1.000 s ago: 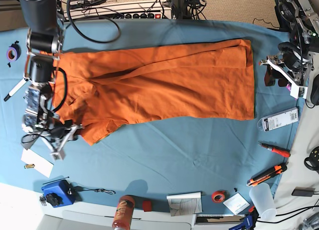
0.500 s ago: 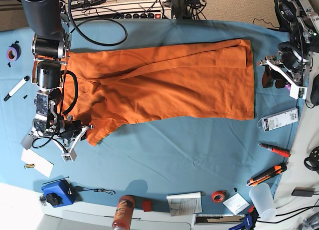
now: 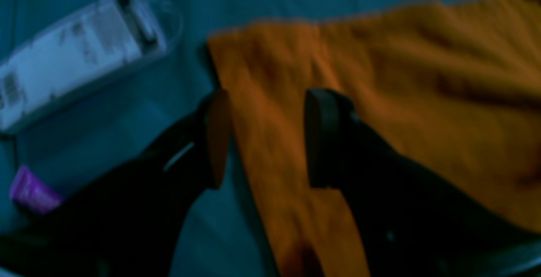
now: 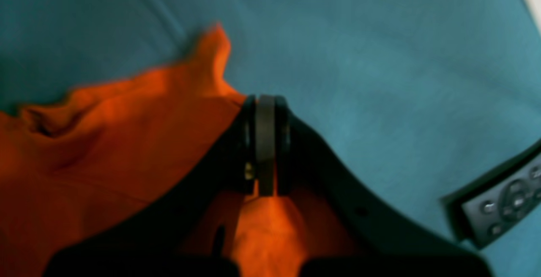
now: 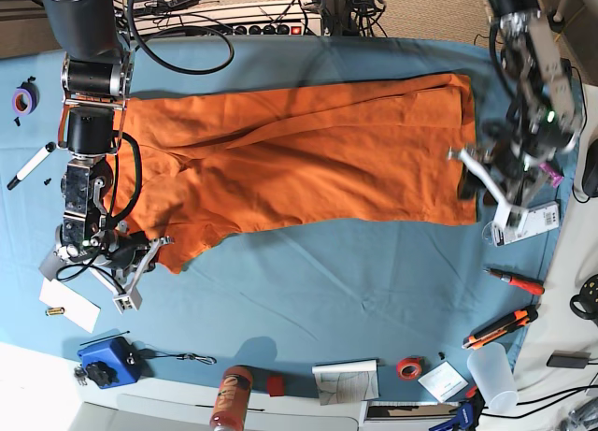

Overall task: Layout the t-shirt on the table in an organized manner, then fold the t-shirt properly
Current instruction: 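Grasp the t-shirt hem corners with both grippers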

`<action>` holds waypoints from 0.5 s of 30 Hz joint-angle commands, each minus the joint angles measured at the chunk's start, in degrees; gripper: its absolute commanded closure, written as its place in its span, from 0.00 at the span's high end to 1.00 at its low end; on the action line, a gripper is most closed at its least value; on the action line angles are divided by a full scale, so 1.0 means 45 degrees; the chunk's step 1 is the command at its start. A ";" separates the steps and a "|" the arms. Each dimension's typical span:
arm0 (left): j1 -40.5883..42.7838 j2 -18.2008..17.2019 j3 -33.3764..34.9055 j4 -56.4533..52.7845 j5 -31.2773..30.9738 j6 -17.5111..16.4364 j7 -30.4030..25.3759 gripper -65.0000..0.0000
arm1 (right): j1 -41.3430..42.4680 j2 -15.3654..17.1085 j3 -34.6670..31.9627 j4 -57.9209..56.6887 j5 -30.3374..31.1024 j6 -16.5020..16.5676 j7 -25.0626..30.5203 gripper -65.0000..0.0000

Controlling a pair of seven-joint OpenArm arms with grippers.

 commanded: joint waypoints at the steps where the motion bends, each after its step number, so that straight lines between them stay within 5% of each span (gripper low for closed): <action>1: -0.0554 -0.0146 0.0068 -0.0282 0.0102 0.0029 -0.0238 0.44 | 0.0282 0.0189 0.0044 0.0272 0.0039 -0.0053 0.0151 0.00; 15: -0.4362 -0.0447 0.0141 -0.6868 -0.0277 -0.0874 0.0690 0.44 | -0.0355 0.0189 0.0044 0.0291 0.0034 -0.0049 0.0325 0.00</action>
